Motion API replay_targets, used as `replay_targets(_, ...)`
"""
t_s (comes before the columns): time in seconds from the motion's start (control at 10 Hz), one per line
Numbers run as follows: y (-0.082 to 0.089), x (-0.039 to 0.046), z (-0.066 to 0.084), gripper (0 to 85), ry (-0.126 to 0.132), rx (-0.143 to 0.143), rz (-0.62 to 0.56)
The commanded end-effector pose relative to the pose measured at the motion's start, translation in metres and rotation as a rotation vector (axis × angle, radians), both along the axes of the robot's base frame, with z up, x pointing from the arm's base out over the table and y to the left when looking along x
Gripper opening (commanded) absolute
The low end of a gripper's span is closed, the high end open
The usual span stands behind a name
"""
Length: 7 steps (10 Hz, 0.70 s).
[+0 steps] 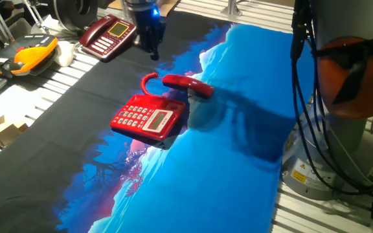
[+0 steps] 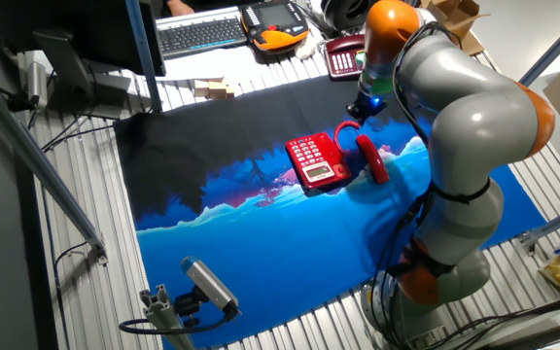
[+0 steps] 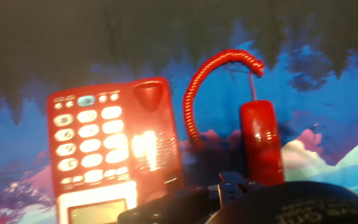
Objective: Place the handset of the telephone on the corresponding phone cradle
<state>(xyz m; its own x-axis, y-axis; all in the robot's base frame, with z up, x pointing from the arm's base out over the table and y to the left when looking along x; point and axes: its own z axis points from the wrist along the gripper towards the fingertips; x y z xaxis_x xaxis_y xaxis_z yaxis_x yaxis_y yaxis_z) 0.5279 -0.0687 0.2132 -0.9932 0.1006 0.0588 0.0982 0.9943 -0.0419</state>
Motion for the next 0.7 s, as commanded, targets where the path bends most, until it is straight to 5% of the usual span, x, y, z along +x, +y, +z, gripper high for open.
replay_targets(0.0, -0.006, 0.0039, -0.002, 0.0, 0.002, 0.007, 0.009)
replay_targets(0.2, -0.011, 0.0052, -0.012, 0.0, -0.005, 0.014, 0.024)
replay_targets(0.6, -0.023, -0.0002, -0.057, 0.0, -0.041, -0.001, 0.111)
